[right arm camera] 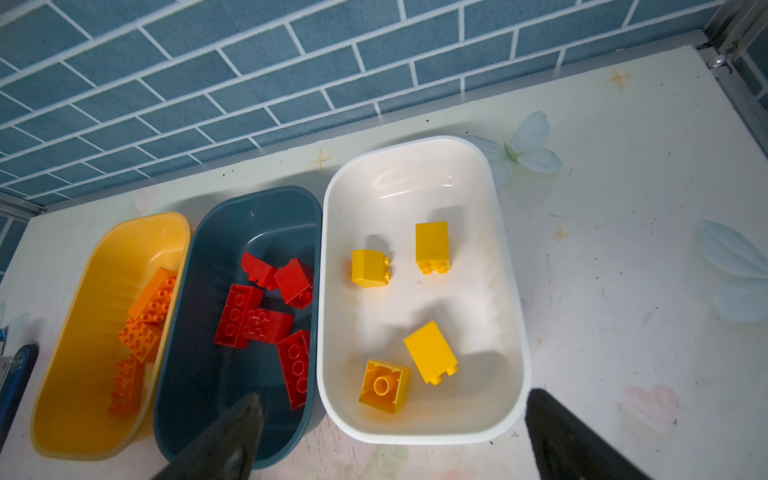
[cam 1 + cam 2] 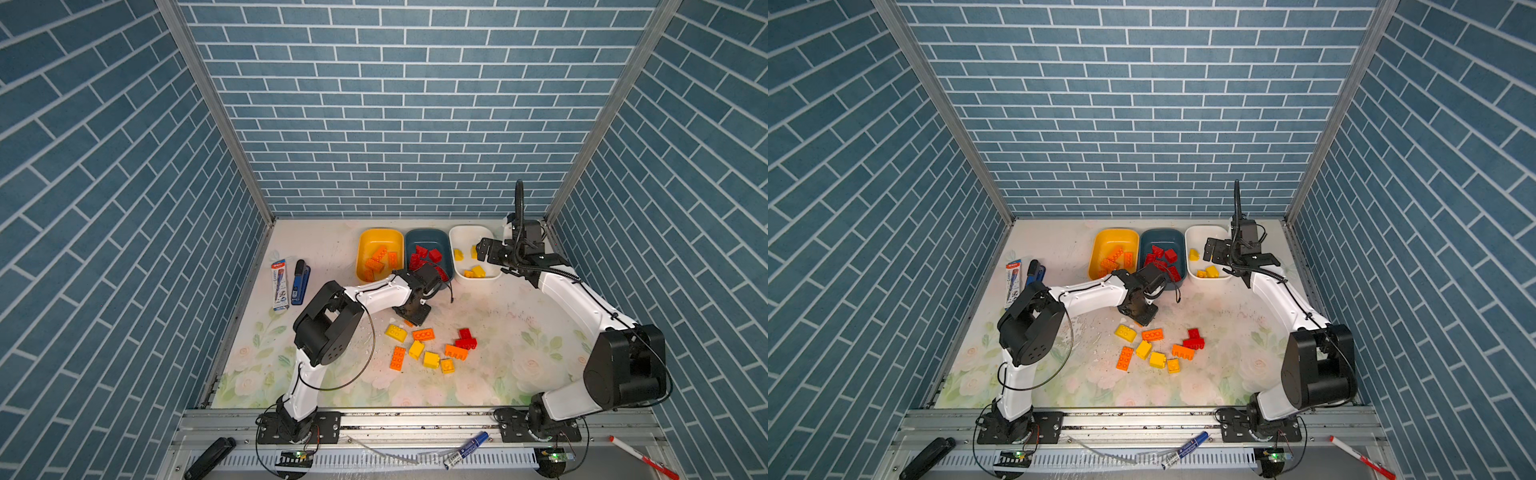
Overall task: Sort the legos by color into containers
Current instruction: 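Drop the orange brick into the yellow tub while the right gripper lowers to the pile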
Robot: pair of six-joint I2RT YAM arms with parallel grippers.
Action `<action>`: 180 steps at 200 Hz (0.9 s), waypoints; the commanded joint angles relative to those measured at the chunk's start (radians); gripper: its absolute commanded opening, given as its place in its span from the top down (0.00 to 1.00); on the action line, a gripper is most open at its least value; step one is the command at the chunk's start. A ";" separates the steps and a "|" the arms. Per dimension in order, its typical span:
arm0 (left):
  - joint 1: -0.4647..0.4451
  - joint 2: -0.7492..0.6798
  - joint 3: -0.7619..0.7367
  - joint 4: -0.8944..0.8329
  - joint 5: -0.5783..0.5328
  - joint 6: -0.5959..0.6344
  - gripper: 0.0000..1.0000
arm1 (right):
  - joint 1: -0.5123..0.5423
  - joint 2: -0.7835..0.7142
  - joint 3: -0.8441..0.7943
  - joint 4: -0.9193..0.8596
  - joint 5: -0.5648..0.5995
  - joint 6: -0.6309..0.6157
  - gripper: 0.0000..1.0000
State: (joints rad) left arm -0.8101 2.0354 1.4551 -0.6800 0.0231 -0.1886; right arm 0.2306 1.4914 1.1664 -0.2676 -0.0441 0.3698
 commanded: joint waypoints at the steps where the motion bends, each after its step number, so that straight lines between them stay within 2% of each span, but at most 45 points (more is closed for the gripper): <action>1: 0.007 -0.078 -0.003 0.026 -0.046 -0.008 0.71 | -0.001 -0.042 -0.053 -0.036 0.009 0.007 0.01; 50: 0.086 -0.173 0.025 0.105 -0.019 -0.101 0.71 | 0.001 -0.089 -0.107 -0.041 0.001 0.025 0.01; 70: 0.146 -0.187 0.080 0.072 -0.061 -0.166 0.72 | 0.003 -0.095 -0.114 -0.044 -0.003 0.014 0.01; 94: 0.247 -0.180 0.092 0.106 -0.052 -0.247 0.71 | 0.004 -0.095 -0.109 -0.048 -0.016 0.009 0.01; 129: 0.371 -0.070 0.155 0.117 0.019 -0.316 0.71 | 0.010 -0.101 -0.108 -0.058 -0.027 0.005 0.01; 161: 0.411 0.071 0.302 0.041 0.013 -0.327 0.71 | 0.016 -0.106 -0.108 -0.075 -0.036 -0.014 0.01; 180: 0.416 0.137 0.396 -0.012 0.012 -0.334 0.62 | 0.026 -0.103 -0.107 -0.085 -0.074 -0.043 0.01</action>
State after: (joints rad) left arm -0.3931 2.1086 1.7576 -0.6022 0.0235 -0.4973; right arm 0.2420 1.4132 1.0813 -0.3267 -0.0669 0.3649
